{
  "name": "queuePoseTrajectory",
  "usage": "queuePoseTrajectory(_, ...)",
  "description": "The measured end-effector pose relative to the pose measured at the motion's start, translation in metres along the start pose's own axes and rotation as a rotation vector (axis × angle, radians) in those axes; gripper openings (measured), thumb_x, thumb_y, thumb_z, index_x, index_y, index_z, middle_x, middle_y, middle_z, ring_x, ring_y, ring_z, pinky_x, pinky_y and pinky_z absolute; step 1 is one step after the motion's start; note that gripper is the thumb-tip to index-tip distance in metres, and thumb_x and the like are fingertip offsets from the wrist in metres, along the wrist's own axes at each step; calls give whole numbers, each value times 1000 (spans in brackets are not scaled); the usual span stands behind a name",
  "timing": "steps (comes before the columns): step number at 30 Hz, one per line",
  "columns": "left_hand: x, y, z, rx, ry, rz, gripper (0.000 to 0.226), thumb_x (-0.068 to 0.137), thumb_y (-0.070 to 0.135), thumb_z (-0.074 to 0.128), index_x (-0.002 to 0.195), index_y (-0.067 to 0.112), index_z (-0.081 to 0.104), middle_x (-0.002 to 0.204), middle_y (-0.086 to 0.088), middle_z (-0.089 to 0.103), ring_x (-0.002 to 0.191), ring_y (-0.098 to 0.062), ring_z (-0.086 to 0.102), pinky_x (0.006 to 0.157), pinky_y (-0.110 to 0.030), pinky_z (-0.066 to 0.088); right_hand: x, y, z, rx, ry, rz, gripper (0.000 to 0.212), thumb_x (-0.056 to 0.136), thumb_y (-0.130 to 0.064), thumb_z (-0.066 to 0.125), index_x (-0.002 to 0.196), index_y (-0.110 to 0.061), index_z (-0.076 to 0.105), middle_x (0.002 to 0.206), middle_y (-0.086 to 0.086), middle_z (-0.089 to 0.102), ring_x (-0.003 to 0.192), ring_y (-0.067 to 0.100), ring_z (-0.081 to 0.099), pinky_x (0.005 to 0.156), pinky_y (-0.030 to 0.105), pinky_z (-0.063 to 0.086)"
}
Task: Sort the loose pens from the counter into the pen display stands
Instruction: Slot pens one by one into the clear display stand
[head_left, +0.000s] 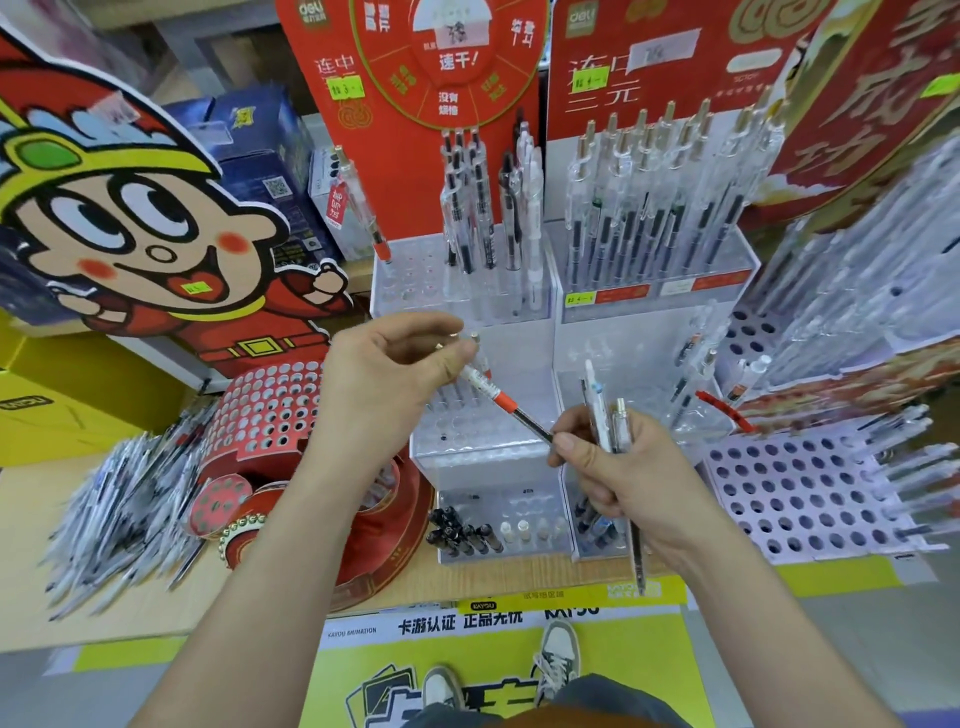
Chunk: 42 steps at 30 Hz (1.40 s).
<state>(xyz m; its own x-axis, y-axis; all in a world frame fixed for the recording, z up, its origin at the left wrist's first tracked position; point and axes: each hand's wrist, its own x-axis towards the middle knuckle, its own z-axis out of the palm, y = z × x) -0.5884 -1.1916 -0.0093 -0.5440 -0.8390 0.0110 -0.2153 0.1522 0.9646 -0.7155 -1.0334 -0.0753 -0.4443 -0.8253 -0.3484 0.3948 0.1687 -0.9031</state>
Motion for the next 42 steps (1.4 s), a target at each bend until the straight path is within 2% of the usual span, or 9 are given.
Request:
queuePoseTrajectory(4,3,10,1,-35,-75,-29,14,74,7,76,87,8,73,72,-5,74,63,-13,69,57,-17,52,4,1,0,37,34,-16,9,88,-2,64,84,-9,60,75,11,65,41,10,31,41,18,21)
queuePoseTrajectory(7,4,17,2,-61,31,84,19,76,-2,73,93,7,72,79,-1,74,66,-13,70,59,-17,53,8,2,-1,40,78,6,5,92,-7,62,88,-9,59,79,8,69,41,10,33,40,17,25)
queuePoseTrajectory(12,19,14,6,362,183,419,21,78,8,76,98,15,75,81,10,70,74,-9,68,75,-30,58,14,1,-13,85,166,180,23,98,-27,55,105,-7,64,77,7,66,44,12,37,39,20,29)
queuePoseTrajectory(21,27,-2,21,510,141,526,20,79,11,76,98,7,75,83,5,70,83,-3,62,75,-7,48,11,-3,-13,152,61,209,28,98,-27,54,110,-2,62,61,5,50,44,12,38,39,20,29)
queuePoseTrajectory(27,27,0,18,650,113,648,18,79,17,73,92,5,75,78,-6,73,69,-18,68,65,-32,53,10,-3,-10,155,35,204,25,97,-28,54,105,-6,62,55,6,50,39,15,43,37,21,35)
queuePoseTrajectory(32,28,-9,15,757,59,655,19,78,23,71,87,7,75,76,-7,72,69,-25,68,62,-35,56,10,-4,-9,158,10,198,26,97,-29,54,106,-6,61,52,0,40,40,11,32,37,18,28)
queuePoseTrajectory(35,33,-17,20,843,8,778,19,84,23,65,84,7,75,78,-5,71,69,-29,60,67,-32,46,12,-4,-9,198,-18,232,30,98,-32,52,110,-6,64,56,0,37,43,11,31,39,19,27)
queuePoseTrajectory(38,35,-23,24,886,41,826,27,88,26,56,85,7,76,80,-7,64,70,-27,50,63,-27,36,14,-5,-8,293,-52,290,32,100,-29,47,115,-7,66,60,2,39,47,11,33,40,20,28)
queuePoseTrajectory(42,35,-29,31,856,121,797,22,85,24,63,86,6,75,76,-9,54,69,-27,49,55,-33,42,15,-4,-6,394,-57,306,32,98,-17,43,120,-4,63,63,4,43,51,14,38,43,21,31)
